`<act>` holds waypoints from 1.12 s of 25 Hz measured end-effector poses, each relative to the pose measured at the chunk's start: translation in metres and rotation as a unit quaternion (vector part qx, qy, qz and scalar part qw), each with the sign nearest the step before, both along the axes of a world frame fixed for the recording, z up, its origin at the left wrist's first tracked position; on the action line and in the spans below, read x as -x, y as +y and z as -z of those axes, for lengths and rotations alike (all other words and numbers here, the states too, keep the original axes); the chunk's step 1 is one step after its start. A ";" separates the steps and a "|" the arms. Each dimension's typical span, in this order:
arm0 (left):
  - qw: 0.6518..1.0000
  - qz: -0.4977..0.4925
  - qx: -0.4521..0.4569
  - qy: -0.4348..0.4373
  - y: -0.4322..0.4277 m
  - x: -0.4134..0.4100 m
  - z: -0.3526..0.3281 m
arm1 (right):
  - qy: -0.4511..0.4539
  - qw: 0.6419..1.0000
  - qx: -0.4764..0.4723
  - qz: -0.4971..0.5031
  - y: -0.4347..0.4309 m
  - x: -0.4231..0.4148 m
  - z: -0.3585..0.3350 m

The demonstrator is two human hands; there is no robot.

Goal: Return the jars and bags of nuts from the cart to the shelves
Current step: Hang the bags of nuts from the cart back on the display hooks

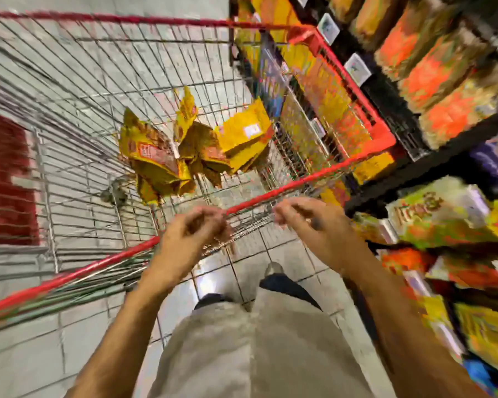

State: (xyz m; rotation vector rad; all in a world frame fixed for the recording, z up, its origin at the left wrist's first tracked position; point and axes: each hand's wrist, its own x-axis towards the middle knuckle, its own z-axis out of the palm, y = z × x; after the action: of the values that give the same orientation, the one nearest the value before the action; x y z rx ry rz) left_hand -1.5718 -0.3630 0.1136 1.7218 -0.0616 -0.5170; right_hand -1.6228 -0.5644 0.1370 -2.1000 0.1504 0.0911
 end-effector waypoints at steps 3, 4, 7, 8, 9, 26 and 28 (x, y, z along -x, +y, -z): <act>0.990 -0.134 0.007 -0.036 -0.005 -0.033 -0.017 | -0.019 0.993 0.034 -0.109 -0.030 -0.097 -0.020; 0.987 -0.157 -0.006 -0.044 -0.002 -0.041 -0.019 | -0.003 0.991 0.040 -0.129 -0.035 -0.128 -0.015; 0.974 -0.213 -0.069 -0.031 0.017 -0.069 -0.009 | 0.038 0.981 0.059 -0.181 -0.028 -0.209 0.016; 0.971 -0.229 -0.061 -0.007 0.027 -0.082 -0.002 | 0.047 0.978 0.063 -0.192 -0.020 -0.230 0.029; 0.968 -0.245 -0.049 0.025 0.037 -0.095 0.006 | 0.058 0.977 0.071 -0.195 -0.011 -0.247 0.042; 0.858 -0.441 -0.255 0.072 0.110 -0.340 0.251 | 0.182 0.979 -0.003 0.087 0.076 -0.440 0.267; 0.861 -0.430 -0.263 0.062 0.105 -0.346 0.268 | 0.142 0.987 0.010 0.080 0.082 -0.440 0.270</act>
State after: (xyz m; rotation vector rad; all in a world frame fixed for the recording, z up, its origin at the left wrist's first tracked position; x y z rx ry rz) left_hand -1.2258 -0.2576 -0.1544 2.0069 0.9885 0.0511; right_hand -1.1828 -0.4828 -0.1330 -2.0785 0.4916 0.2941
